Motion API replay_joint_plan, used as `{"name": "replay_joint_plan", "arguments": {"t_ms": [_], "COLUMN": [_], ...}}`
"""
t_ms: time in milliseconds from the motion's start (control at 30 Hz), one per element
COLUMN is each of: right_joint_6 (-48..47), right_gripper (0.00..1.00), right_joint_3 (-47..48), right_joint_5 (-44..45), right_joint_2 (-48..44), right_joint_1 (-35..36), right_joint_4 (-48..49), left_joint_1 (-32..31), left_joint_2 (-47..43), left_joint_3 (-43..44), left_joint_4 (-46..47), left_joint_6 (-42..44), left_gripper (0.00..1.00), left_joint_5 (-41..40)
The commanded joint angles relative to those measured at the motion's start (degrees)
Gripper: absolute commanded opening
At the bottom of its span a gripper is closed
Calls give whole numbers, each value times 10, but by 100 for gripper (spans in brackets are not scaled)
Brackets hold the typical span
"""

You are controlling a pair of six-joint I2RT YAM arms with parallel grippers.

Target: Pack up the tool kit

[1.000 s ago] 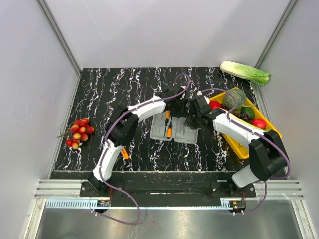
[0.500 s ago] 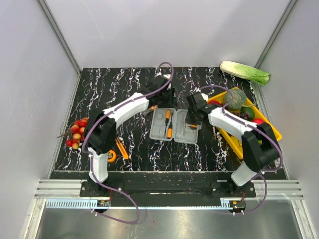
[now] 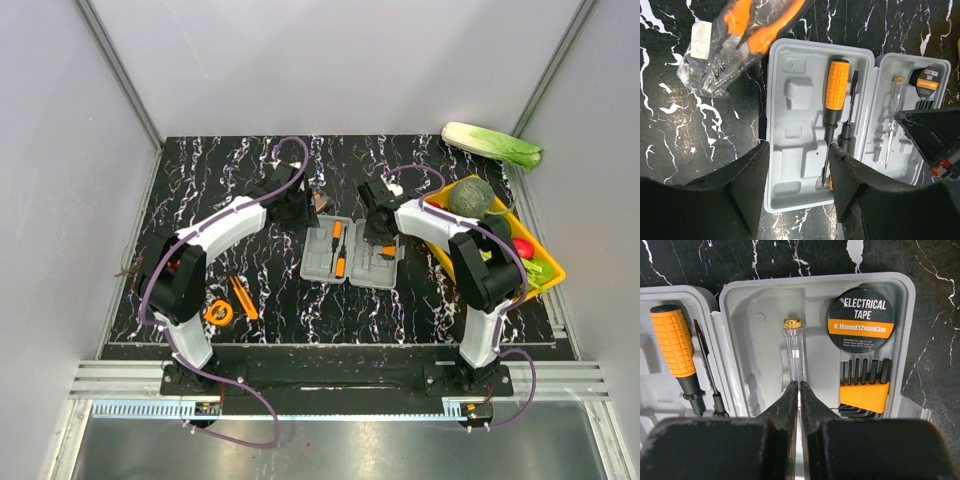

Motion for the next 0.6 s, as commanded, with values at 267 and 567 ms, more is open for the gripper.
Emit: {"name": "replay_joint_plan", "arguments": {"t_ms": [267,567], "right_joint_6": [-12,-31], "right_gripper": [6,32], "right_joint_3": [45,97], "right_joint_5": [32,21], "right_joint_2": [-6,-80], "right_joint_1": [-3,-3], "right_joint_4": [-50,-61], "left_joint_1": [20,58], "left_joint_2": [-47,-119], "left_joint_3": [1,-46], "left_joint_4": [18,-18], "left_joint_6": [-10,9], "left_gripper": [55,65], "left_joint_5": [8,-11]}}
